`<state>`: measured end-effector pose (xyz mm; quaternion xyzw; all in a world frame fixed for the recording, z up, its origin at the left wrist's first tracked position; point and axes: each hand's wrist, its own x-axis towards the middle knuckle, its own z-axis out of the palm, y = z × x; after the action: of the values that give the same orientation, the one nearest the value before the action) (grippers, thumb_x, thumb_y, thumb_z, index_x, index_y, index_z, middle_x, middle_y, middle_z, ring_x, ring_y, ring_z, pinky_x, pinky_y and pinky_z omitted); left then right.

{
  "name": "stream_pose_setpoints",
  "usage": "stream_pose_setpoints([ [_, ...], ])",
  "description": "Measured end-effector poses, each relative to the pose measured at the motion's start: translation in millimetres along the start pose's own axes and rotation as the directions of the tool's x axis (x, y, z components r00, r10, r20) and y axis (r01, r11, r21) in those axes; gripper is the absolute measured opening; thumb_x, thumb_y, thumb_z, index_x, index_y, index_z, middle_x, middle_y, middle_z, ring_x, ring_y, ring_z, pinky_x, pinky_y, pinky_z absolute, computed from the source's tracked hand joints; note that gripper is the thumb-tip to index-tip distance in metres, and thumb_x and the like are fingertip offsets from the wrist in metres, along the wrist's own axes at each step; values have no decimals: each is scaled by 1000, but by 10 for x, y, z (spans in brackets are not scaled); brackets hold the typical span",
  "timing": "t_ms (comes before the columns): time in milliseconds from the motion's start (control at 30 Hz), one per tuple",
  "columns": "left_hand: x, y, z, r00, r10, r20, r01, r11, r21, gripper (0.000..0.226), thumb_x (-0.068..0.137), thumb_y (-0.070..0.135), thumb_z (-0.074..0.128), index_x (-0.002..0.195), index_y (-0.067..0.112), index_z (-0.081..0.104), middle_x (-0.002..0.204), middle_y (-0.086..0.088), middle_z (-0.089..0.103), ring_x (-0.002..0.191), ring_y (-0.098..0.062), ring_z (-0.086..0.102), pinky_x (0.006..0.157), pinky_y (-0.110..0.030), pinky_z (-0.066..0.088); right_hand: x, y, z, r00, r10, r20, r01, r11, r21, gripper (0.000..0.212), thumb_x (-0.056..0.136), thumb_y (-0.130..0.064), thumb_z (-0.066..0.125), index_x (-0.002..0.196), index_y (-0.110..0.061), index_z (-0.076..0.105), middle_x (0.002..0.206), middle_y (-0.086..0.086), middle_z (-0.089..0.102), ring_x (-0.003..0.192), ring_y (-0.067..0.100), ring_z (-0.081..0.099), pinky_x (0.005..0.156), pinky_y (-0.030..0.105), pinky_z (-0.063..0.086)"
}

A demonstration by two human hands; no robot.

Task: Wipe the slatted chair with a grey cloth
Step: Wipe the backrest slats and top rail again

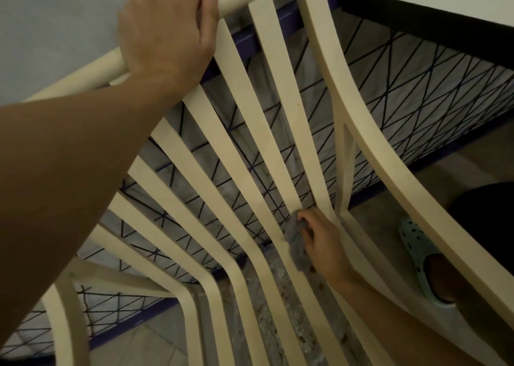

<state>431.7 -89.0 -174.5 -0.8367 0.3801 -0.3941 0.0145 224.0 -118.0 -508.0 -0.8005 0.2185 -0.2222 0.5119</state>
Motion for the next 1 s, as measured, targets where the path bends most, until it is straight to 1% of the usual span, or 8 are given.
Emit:
stream_pose_setpoints([
  [100,-9,-3,-15,1000,-2,5,2,1000,4,56,102,50,12,105,13,53,80,-12,46,70,-29,41,67,-38,25,-49,-25,-7,997,69,16,-70,996,48,12,95,4,49,98,1,60,89,10,56,78,-4,51,75,10,38],
  [133,-9,1,-22,1000,-1,3,1,1000,6,55,102,50,12,104,13,53,79,-12,46,69,-30,42,66,-38,25,-57,-48,-12,997,77,6,-77,996,53,12,94,8,48,93,3,60,84,8,54,76,-5,51,73,8,39],
  [200,-3,16,-38,1000,3,3,-3,1000,13,53,102,48,13,103,12,52,77,-13,47,68,-31,42,65,-39,25,-28,-66,-15,996,88,13,-88,996,16,14,91,10,50,91,1,60,81,-1,50,75,-4,49,72,10,39],
  [267,0,22,-40,1000,4,2,-4,1000,11,53,102,47,13,104,11,52,77,-14,47,67,-32,43,63,-40,27,23,-121,-22,998,70,6,-70,994,-84,16,90,3,55,97,-10,61,89,-5,52,80,1,48,75,20,41],
  [333,4,18,-39,1000,4,-6,-4,1000,0,53,102,48,13,105,12,52,77,-14,48,67,-32,45,63,-41,29,100,-253,-49,999,49,-7,-50,996,-76,18,89,0,55,98,-15,59,91,-5,53,82,6,49,75,25,43],
  [467,-6,34,-54,1000,0,1,0,1000,-5,53,103,47,14,108,12,54,77,-12,47,67,-31,43,64,-40,28,273,-628,-96,988,-87,-129,96,994,61,21,85,12,57,90,-9,60,82,-17,46,74,-5,51,68,9,39],
  [767,12,51,-73,999,-36,29,36,999,13,51,103,46,16,105,12,54,75,-13,46,65,-32,42,60,-41,28,897,-1506,-309,924,-294,-242,330,936,122,24,85,10,59,102,-7,62,93,-2,52,78,2,46,71,14,40],
  [1000,23,38,-75,998,-44,43,45,999,-13,51,102,46,17,107,13,56,81,-17,51,69,-32,41,63,-41,26,1357,-2220,-490,836,-445,-322,479,877,32,21,84,3,58,101,-9,61,94,1,54,81,8,49,71,16,39],
])
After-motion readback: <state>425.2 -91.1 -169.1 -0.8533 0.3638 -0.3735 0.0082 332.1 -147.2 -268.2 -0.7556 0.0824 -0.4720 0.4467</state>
